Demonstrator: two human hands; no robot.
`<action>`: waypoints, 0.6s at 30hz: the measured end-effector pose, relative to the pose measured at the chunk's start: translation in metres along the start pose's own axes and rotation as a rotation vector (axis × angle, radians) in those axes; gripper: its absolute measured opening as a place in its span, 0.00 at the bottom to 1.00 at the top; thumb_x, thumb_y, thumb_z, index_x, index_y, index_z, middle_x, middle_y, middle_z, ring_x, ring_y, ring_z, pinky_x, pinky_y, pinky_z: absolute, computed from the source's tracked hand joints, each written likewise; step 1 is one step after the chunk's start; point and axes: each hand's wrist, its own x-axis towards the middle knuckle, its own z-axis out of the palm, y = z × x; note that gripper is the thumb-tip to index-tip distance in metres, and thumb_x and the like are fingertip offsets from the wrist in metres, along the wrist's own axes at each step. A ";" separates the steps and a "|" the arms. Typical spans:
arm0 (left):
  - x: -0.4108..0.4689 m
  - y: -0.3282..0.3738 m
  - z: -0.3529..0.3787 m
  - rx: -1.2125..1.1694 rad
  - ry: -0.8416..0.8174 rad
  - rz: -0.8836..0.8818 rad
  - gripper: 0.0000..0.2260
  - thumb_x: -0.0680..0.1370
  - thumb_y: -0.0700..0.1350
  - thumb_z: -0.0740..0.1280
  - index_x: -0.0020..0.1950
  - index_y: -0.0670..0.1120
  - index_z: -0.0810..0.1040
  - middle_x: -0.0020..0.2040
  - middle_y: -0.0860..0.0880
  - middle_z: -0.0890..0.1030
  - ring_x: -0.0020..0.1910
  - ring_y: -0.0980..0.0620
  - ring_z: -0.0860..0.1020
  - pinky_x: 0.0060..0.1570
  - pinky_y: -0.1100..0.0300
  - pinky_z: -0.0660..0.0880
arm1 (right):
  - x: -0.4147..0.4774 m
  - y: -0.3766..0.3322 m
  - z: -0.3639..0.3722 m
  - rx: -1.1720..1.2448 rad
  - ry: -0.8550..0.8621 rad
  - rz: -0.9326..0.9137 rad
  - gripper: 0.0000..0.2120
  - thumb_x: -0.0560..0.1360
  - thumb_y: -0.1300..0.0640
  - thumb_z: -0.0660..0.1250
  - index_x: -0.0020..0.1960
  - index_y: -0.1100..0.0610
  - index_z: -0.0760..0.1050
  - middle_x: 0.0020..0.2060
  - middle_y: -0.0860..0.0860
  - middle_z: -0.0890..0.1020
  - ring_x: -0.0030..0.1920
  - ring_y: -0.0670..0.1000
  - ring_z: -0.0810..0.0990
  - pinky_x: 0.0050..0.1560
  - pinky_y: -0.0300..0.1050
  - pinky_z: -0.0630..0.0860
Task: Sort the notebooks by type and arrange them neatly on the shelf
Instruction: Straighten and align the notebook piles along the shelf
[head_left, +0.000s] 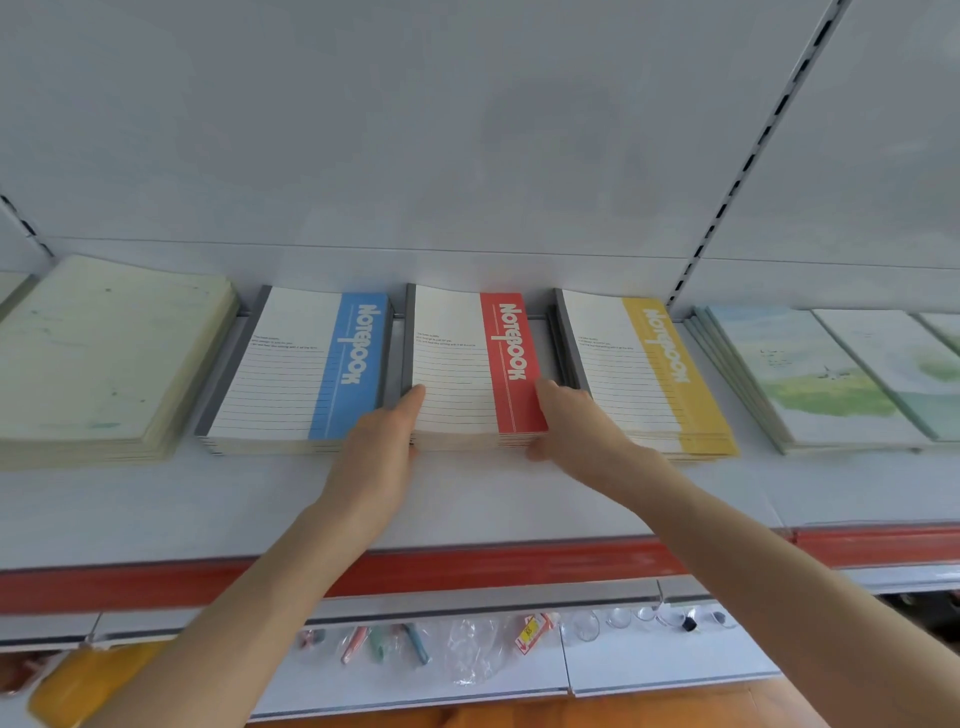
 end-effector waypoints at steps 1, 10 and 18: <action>0.000 0.001 0.000 0.000 0.009 -0.003 0.26 0.79 0.33 0.58 0.75 0.47 0.57 0.56 0.43 0.76 0.52 0.49 0.74 0.52 0.62 0.68 | 0.001 0.000 0.002 -0.007 0.010 0.000 0.22 0.73 0.64 0.68 0.63 0.64 0.63 0.56 0.57 0.77 0.54 0.58 0.77 0.45 0.43 0.69; 0.002 0.002 0.005 0.091 0.009 -0.004 0.25 0.79 0.34 0.57 0.75 0.45 0.57 0.51 0.42 0.76 0.50 0.47 0.75 0.52 0.57 0.73 | 0.001 0.001 0.005 -0.032 0.043 -0.032 0.18 0.76 0.62 0.65 0.62 0.65 0.64 0.56 0.58 0.76 0.55 0.58 0.76 0.44 0.42 0.66; 0.000 0.005 -0.007 0.023 -0.023 0.000 0.21 0.78 0.35 0.60 0.71 0.42 0.66 0.48 0.44 0.77 0.44 0.52 0.73 0.46 0.59 0.70 | -0.001 0.004 -0.011 0.006 -0.050 -0.073 0.11 0.75 0.65 0.64 0.56 0.62 0.67 0.43 0.53 0.74 0.41 0.53 0.73 0.30 0.36 0.64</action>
